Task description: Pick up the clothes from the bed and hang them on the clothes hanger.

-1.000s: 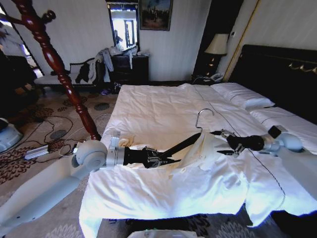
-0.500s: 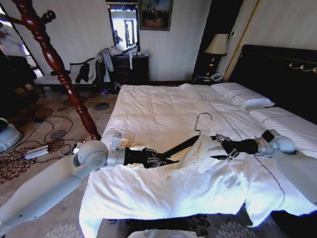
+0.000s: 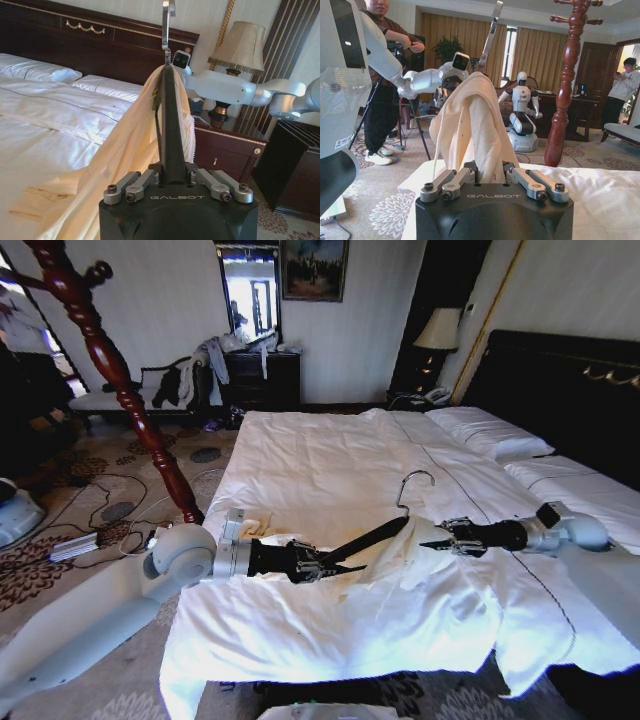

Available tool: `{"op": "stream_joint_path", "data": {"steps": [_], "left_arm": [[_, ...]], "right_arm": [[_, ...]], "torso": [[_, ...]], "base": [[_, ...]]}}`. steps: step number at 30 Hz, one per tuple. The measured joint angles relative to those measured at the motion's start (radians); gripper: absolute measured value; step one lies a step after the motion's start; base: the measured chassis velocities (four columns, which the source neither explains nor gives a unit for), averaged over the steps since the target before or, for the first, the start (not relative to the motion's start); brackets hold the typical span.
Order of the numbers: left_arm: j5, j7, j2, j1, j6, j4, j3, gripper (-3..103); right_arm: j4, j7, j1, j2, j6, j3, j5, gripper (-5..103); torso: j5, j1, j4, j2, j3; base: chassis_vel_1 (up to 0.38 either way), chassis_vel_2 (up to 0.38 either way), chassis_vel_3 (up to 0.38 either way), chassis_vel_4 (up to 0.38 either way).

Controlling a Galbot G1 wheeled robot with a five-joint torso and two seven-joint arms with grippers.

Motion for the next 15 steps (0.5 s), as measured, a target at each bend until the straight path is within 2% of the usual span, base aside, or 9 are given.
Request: {"op": "stream_joint_path", "data": {"steps": [8, 15], "left_arm": [[0.039, 0.02, -0.007, -0.004, -0.008, 0.034, -0.002, 20], [0.114, 0.058, -0.016, -0.032, -0.031, 0.102, 0.0, 20]], "right_arm": [[0.024, 0.004, -0.01, -0.009, 0.005, 0.008, 0.002, 20], [0.067, 0.006, -0.027, -0.014, 0.014, 0.013, 0.014, 20]], "torso": [[0.0001, 0.0, 0.0, 0.0, 0.0], [0.0, 0.0, 0.0, 0.0, 0.0]], "base": [[0.0, 0.0, 0.0, 0.0], [0.0, 0.0, 0.0, 0.0]]}}
